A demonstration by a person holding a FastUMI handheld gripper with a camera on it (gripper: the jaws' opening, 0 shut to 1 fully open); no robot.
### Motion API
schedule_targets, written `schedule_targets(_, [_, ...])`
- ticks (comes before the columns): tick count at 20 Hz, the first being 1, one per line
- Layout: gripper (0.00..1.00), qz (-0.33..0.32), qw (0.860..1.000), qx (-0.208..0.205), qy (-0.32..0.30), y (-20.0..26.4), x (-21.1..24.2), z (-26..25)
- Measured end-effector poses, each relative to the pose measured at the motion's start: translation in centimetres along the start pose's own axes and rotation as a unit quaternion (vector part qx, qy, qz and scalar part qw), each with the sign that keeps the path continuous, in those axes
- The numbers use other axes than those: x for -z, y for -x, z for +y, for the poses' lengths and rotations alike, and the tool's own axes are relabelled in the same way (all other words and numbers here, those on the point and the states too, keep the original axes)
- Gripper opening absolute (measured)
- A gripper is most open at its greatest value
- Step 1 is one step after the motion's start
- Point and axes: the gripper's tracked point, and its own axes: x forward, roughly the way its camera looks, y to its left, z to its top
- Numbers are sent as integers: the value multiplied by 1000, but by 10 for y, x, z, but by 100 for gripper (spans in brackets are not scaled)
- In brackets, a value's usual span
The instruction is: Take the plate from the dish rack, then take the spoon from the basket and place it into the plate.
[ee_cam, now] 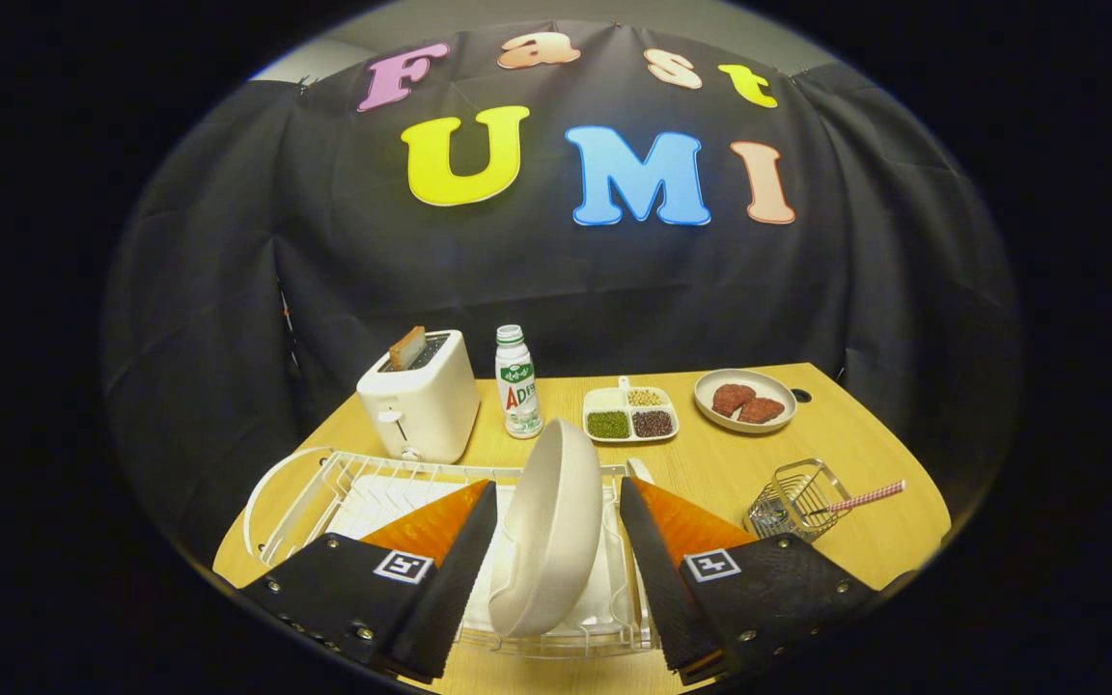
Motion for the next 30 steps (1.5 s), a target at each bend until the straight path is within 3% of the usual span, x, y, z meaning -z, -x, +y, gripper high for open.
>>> schedule_targets(2, [80, 17, 1000, 11, -2, -7, 6, -1])
schedule_targets(4, [62, 38, 999, 12, -10, -16, 12, 1])
schedule_targets(6, [56, 51, 998, 29, -12, -17, 14, -2])
schedule_targets(7, [36, 54, 998, 42, -11, -18, 15, -6])
schedule_targets(11, [27, 78, 991, 107, -4, -14, 18, -17])
schedule_targets(14, [26, 90, 984, 152, 21, -9, 16, -20])
schedule_targets(15, [19, 92, 983, 157, 26, -19, 18, -20])
schedule_targets(22, [18, 92, 972, 207, 63, 2, -5, -9])
schedule_targets(30, [18, 62, 965, 229, 115, 37, -27, -7])
